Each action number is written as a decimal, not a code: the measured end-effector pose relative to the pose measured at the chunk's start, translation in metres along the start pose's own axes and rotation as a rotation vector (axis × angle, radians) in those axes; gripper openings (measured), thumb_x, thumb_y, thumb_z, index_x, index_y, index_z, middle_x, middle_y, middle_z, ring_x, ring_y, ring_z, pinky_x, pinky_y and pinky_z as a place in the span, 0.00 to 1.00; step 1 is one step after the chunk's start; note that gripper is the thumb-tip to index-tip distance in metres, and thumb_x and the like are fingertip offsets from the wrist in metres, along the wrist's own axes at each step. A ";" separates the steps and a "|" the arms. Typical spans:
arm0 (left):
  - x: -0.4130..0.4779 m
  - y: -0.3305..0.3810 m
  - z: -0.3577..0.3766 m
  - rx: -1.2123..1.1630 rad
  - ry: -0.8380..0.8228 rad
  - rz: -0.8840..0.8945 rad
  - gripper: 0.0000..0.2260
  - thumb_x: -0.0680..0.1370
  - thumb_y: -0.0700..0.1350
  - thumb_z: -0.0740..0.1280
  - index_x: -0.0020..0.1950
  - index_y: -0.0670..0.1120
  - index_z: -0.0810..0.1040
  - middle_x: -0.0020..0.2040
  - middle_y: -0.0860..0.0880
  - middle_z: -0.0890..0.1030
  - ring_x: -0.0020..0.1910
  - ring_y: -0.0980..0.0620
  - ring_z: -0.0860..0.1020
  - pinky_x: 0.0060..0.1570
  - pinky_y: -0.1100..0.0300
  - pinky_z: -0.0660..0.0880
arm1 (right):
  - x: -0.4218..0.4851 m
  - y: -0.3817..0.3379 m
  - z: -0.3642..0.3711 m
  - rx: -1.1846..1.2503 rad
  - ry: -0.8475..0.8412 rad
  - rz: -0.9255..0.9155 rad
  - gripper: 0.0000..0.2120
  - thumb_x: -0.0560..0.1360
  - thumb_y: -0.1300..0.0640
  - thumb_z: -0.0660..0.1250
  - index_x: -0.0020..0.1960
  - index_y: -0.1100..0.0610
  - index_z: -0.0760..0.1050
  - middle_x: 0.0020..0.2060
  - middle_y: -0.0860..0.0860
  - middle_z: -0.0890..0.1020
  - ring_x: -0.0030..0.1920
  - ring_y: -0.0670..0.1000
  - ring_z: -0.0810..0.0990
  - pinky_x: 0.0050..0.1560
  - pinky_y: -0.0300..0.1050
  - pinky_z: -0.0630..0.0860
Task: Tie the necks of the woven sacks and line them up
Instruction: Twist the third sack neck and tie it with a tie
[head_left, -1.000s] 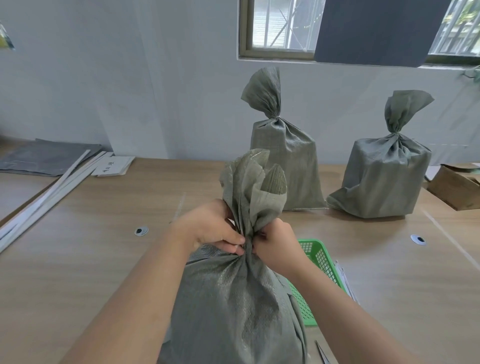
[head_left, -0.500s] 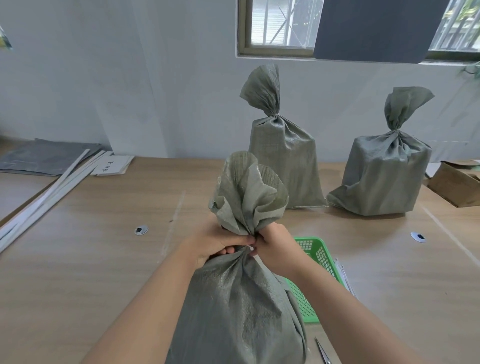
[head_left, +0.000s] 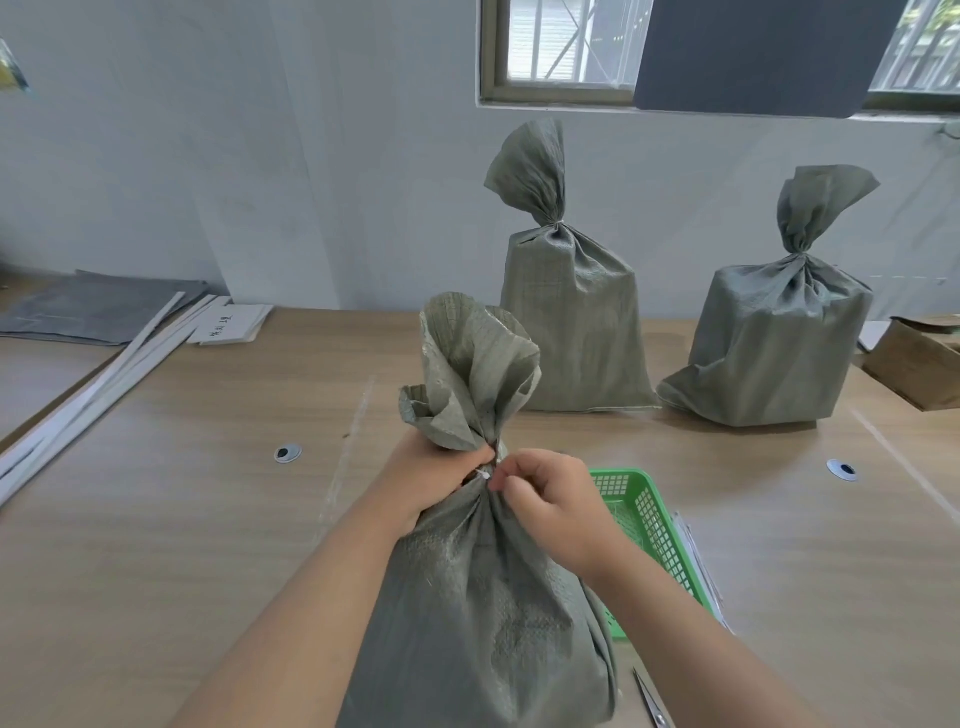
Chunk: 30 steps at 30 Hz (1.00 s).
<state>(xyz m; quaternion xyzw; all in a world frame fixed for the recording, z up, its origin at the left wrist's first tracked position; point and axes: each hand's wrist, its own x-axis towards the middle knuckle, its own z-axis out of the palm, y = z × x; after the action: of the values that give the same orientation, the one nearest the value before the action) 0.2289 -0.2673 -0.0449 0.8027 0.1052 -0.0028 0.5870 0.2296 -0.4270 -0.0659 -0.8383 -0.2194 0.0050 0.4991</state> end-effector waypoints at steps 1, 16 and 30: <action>0.000 0.000 0.000 -0.007 -0.006 0.010 0.04 0.73 0.41 0.71 0.38 0.48 0.79 0.28 0.59 0.79 0.29 0.64 0.77 0.29 0.67 0.73 | 0.001 0.000 0.001 -0.022 0.002 -0.055 0.07 0.73 0.60 0.68 0.35 0.56 0.77 0.26 0.45 0.73 0.27 0.43 0.68 0.31 0.34 0.64; 0.010 -0.010 -0.017 -0.339 0.074 -0.101 0.13 0.73 0.45 0.76 0.57 0.47 0.82 0.51 0.48 0.86 0.49 0.52 0.83 0.46 0.57 0.79 | 0.007 0.024 -0.014 0.138 0.168 0.018 0.16 0.74 0.62 0.63 0.29 0.63 0.63 0.24 0.48 0.62 0.27 0.45 0.60 0.30 0.43 0.57; 0.011 -0.014 -0.009 -0.412 -0.033 -0.121 0.15 0.72 0.47 0.77 0.57 0.48 0.82 0.52 0.50 0.86 0.55 0.51 0.83 0.56 0.52 0.79 | 0.007 0.049 -0.037 0.431 0.361 0.173 0.13 0.73 0.63 0.62 0.30 0.63 0.74 0.24 0.52 0.72 0.28 0.49 0.66 0.30 0.43 0.62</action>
<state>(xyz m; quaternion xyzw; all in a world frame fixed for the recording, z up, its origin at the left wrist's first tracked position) 0.2365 -0.2525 -0.0566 0.6577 0.1417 -0.0295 0.7393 0.2623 -0.4755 -0.0869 -0.7159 -0.0487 -0.0551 0.6943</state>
